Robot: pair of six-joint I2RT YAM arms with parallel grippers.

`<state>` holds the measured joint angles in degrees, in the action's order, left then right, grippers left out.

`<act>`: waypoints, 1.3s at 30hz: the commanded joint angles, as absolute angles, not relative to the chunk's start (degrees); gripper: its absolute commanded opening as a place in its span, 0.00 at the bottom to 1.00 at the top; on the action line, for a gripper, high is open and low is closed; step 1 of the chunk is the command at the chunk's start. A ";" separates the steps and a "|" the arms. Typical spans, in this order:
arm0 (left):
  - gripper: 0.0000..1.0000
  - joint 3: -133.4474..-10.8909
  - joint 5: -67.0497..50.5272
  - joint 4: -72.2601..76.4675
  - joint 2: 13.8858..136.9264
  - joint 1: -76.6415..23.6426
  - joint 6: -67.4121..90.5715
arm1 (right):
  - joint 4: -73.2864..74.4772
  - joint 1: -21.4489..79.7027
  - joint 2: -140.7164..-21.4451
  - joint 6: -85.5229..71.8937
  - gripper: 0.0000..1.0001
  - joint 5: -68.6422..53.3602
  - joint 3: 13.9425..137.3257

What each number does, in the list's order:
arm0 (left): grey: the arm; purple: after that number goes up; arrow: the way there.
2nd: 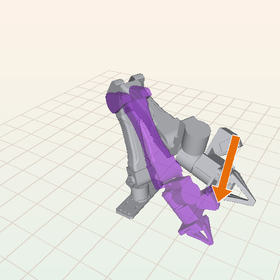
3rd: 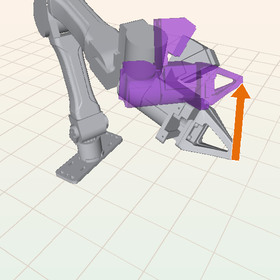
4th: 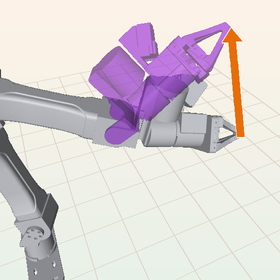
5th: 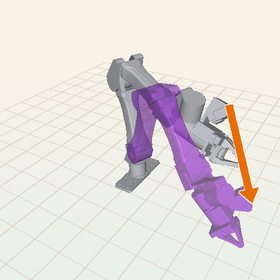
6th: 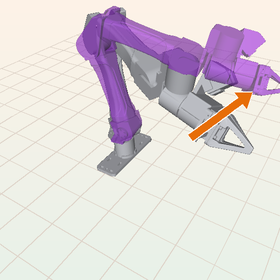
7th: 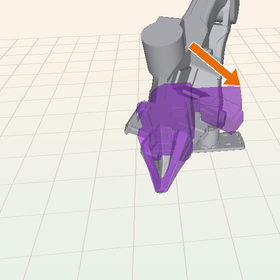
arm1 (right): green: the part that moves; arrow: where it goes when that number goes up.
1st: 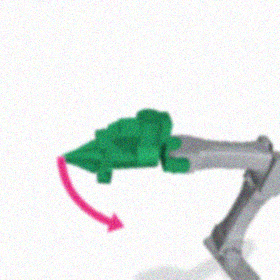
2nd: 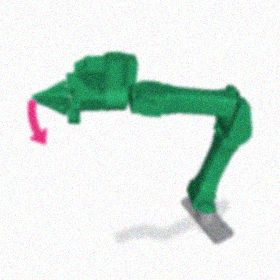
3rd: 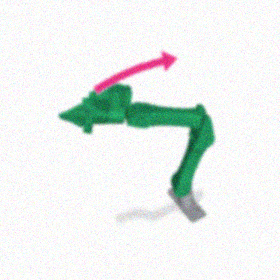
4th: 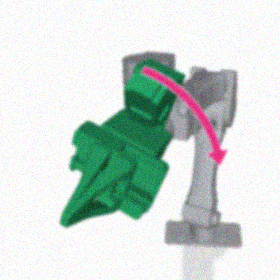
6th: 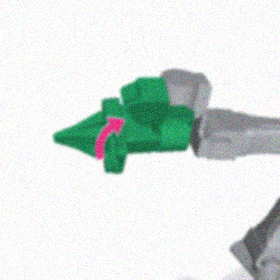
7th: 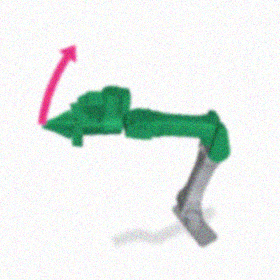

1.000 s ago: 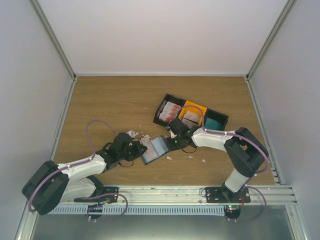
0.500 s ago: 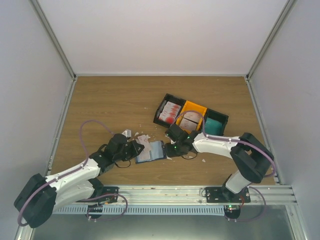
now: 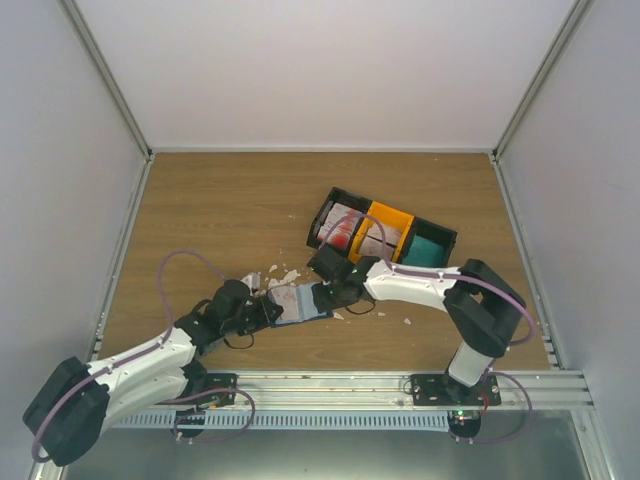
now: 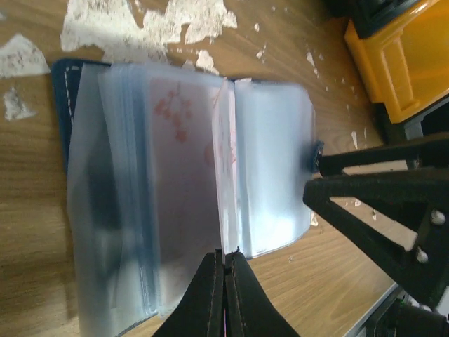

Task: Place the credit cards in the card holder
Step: Insert the credit card into the card holder.

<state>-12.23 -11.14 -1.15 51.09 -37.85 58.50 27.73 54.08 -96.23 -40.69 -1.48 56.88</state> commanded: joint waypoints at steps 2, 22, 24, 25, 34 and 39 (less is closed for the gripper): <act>0.00 -9.92 -14.12 7.42 52.28 -37.97 56.90 | 33.28 55.40 -101.66 -39.97 0.47 5.33 60.73; 0.00 -5.26 -18.98 22.58 58.78 -35.23 58.49 | 38.39 55.90 -106.43 -41.48 0.27 6.44 61.70; 0.00 -5.10 -19.70 23.62 59.60 -34.80 58.50 | 38.24 55.90 -106.52 -41.50 0.27 6.36 61.57; 0.00 -4.90 -20.21 24.34 60.03 -34.66 58.60 | 38.18 55.90 -106.57 -41.49 0.27 6.29 61.53; 0.00 -4.03 -22.15 29.63 64.50 -33.66 60.81 | 37.37 55.90 -107.15 -41.64 0.26 4.88 61.36; 0.00 -4.71 -24.85 32.77 70.70 -33.57 62.16 | 36.92 55.89 -107.49 -41.88 0.26 4.19 60.94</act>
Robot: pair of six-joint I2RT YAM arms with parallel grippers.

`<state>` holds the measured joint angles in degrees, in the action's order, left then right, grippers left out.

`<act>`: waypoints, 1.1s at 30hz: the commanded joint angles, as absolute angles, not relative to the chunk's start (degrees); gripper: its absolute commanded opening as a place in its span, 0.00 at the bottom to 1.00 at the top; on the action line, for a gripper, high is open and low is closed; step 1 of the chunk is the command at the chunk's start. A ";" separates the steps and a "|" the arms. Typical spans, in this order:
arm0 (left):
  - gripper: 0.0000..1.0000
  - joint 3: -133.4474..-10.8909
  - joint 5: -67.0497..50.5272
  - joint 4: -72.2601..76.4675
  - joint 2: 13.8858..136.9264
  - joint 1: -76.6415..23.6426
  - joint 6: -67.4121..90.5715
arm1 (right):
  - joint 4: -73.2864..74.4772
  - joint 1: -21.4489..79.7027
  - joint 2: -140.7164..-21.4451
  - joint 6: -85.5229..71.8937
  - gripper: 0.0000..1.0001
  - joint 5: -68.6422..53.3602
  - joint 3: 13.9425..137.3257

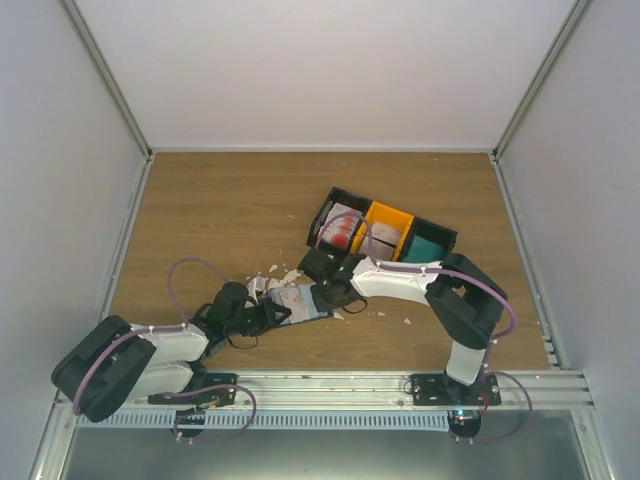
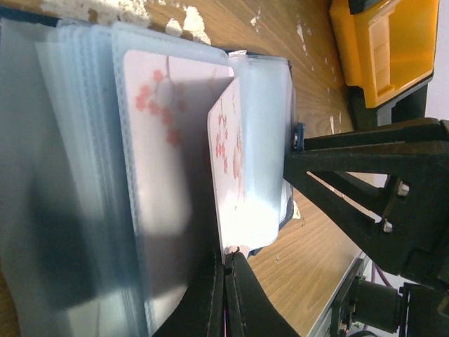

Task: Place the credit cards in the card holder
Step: Insert the credit card into the card holder.

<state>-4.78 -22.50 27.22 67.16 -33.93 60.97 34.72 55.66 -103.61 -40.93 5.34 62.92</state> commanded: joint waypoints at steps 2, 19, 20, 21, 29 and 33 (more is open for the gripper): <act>0.00 -4.84 -25.35 33.19 71.75 -33.49 62.44 | 36.74 55.90 -107.49 -41.92 0.26 3.98 60.72; 0.00 -9.05 -27.99 30.67 74.82 -30.12 59.52 | 35.07 55.90 -107.29 -41.66 0.25 2.11 59.17; 0.00 -9.34 -28.53 31.06 75.44 -30.07 59.44 | 35.06 55.90 -107.31 -41.70 0.25 2.11 59.12; 0.00 -9.63 -29.34 31.88 76.20 -29.98 59.34 | 34.99 55.90 -107.31 -41.74 0.25 2.03 59.09; 0.00 -9.46 -35.34 39.14 82.17 -30.29 62.72 | 34.48 55.90 -107.31 -42.09 0.24 1.50 58.80; 0.00 -7.59 -33.90 39.36 81.36 -30.79 65.39 | 34.28 55.90 -107.40 -42.35 0.24 1.08 58.73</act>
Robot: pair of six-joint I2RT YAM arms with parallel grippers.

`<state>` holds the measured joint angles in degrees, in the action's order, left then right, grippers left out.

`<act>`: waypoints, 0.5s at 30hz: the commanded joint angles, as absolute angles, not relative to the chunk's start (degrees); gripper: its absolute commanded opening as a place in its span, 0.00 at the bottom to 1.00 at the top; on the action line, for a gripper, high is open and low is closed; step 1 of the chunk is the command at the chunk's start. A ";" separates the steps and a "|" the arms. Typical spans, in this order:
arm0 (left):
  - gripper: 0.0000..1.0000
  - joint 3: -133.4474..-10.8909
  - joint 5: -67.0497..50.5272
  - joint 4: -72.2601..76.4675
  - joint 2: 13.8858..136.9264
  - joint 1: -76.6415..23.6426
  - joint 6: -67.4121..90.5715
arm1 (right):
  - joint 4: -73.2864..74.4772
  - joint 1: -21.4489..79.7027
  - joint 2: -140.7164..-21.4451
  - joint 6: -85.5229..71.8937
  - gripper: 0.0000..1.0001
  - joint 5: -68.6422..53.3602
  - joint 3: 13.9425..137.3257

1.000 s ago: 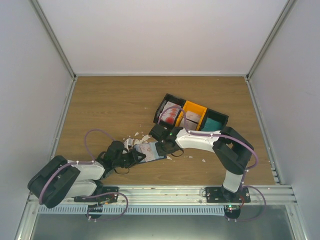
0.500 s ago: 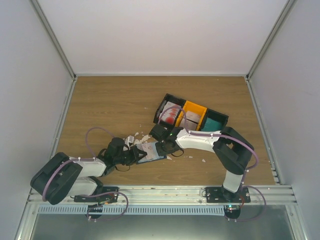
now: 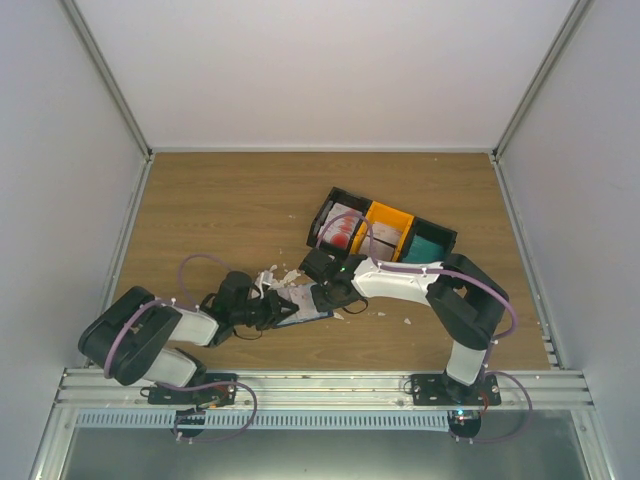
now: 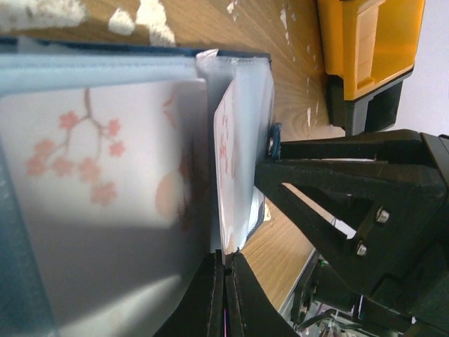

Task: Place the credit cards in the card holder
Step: Insert the credit card into the card holder.

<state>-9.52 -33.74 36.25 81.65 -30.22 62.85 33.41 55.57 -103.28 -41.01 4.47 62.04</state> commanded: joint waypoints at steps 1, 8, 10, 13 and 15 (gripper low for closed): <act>0.00 -7.25 -33.36 39.03 80.86 -30.84 65.81 | 34.20 55.90 -107.40 -42.44 0.24 0.99 58.71; 0.00 -6.48 -30.31 34.79 77.68 -31.20 67.66 | 34.13 55.89 -107.22 -42.82 0.24 0.92 58.27; 0.00 -7.26 -30.91 35.38 78.46 -31.21 66.98 | 33.95 55.82 -107.30 -42.77 0.24 0.94 58.27; 0.00 -9.47 -32.24 36.03 80.92 -31.21 65.01 | 33.84 55.84 -107.27 -42.63 0.24 0.79 58.36; 0.00 -10.49 -33.21 37.09 82.68 -31.20 64.37 | 33.73 55.84 -107.16 -42.78 0.24 0.79 58.29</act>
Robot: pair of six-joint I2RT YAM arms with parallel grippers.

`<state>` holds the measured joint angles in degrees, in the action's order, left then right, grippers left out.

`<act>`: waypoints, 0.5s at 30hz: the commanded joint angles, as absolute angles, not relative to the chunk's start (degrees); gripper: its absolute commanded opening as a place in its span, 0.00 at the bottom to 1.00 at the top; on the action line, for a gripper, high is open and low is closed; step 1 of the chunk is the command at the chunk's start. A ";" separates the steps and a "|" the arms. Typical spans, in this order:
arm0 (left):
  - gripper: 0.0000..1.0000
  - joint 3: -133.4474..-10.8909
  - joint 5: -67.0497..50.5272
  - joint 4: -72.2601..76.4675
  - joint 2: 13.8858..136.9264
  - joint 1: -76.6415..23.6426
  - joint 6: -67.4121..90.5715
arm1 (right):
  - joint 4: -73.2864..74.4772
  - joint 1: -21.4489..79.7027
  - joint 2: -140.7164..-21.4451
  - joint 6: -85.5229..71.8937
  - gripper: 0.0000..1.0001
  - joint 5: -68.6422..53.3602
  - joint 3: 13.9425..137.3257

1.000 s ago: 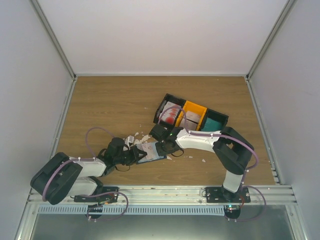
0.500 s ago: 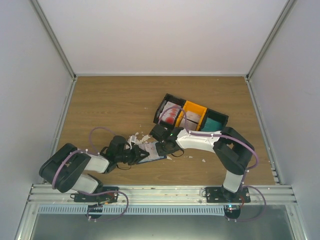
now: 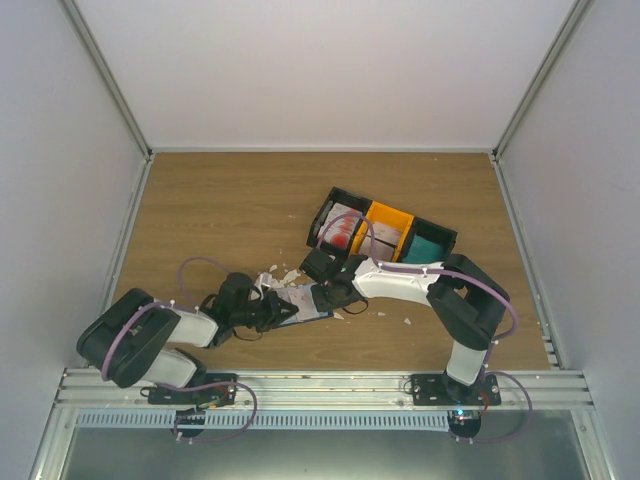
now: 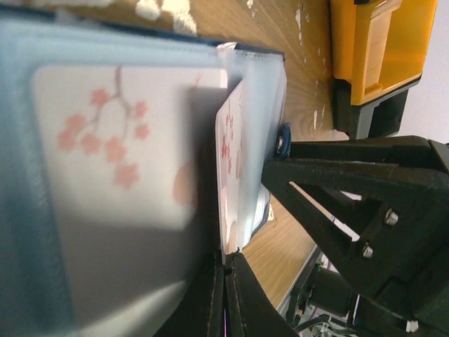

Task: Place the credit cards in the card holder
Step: Insert the credit card into the card holder.

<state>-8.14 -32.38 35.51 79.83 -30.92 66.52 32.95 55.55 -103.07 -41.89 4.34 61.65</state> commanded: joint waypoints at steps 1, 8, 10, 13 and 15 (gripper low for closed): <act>0.00 -10.79 -33.86 38.10 83.43 -31.20 64.33 | 33.48 55.81 -107.02 -42.80 0.24 0.54 58.13; 0.00 -13.01 -36.52 38.77 86.95 -31.44 62.81 | 32.29 55.77 -105.99 -42.91 0.24 -1.08 57.62; 0.00 -13.47 -36.65 37.99 87.44 -31.59 62.31 | 31.82 55.53 -105.36 -43.05 0.25 -1.54 57.36; 0.00 -14.15 -37.07 37.05 88.08 -31.96 61.86 | 29.80 55.12 -103.72 -43.06 0.28 -2.46 56.09; 0.00 -14.88 -37.19 36.06 88.28 -32.23 61.37 | 27.87 54.43 -102.36 -43.08 0.31 -4.19 54.88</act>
